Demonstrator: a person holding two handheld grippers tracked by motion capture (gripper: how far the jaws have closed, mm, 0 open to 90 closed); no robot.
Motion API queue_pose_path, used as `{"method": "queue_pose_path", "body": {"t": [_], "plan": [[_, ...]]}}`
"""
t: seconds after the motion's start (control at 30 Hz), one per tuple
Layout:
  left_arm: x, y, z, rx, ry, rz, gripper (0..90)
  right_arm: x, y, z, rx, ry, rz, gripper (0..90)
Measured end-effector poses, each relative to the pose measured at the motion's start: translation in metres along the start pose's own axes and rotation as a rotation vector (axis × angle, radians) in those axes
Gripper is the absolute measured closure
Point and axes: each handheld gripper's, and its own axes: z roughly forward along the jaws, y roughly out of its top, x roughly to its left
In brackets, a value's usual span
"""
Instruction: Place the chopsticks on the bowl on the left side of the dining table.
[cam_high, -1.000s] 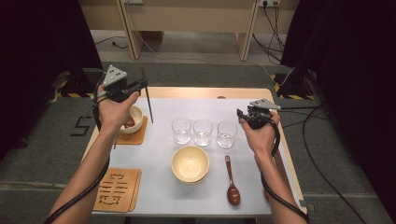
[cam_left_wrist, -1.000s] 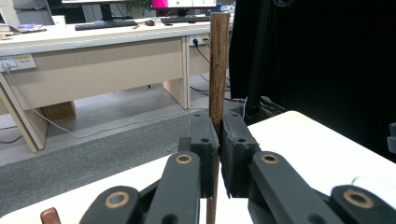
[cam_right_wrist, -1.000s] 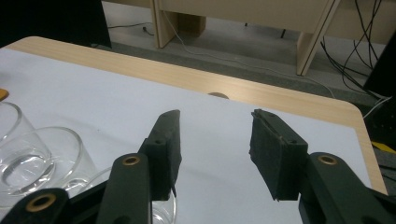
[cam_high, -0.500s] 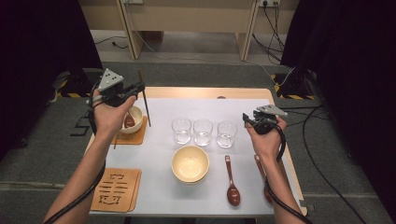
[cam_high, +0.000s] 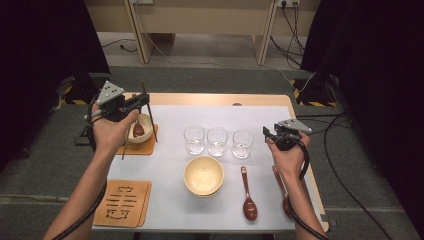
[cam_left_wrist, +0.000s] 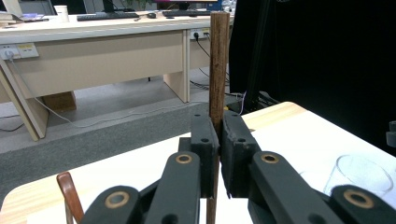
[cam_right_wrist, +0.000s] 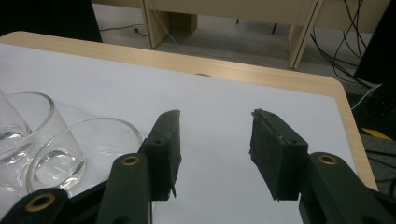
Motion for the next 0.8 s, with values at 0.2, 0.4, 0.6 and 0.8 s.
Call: {"method": "queue_pose_path", "body": {"t": [0.2, 0.4, 0.6, 0.8], "plan": [[-0.001, -0.005, -0.007, 0.01, 0.001, 0.001, 83.6, -0.001, -0.009, -0.005, -0.004, 0.004, 0.012, 53.1], [0.0, -0.011, -0.016, 0.01, 0.003, -0.009, 83.6, -0.002, -0.015, -0.011, -0.008, 0.004, 0.016, 52.9], [0.003, -0.017, -0.029, 0.012, 0.014, -0.013, 83.6, 0.0, -0.02, -0.017, -0.026, 0.001, 0.017, 52.8], [0.005, -0.023, -0.041, 0.017, 0.024, -0.011, 83.5, 0.002, -0.026, -0.021, -0.036, 0.001, 0.024, 52.6]]}}
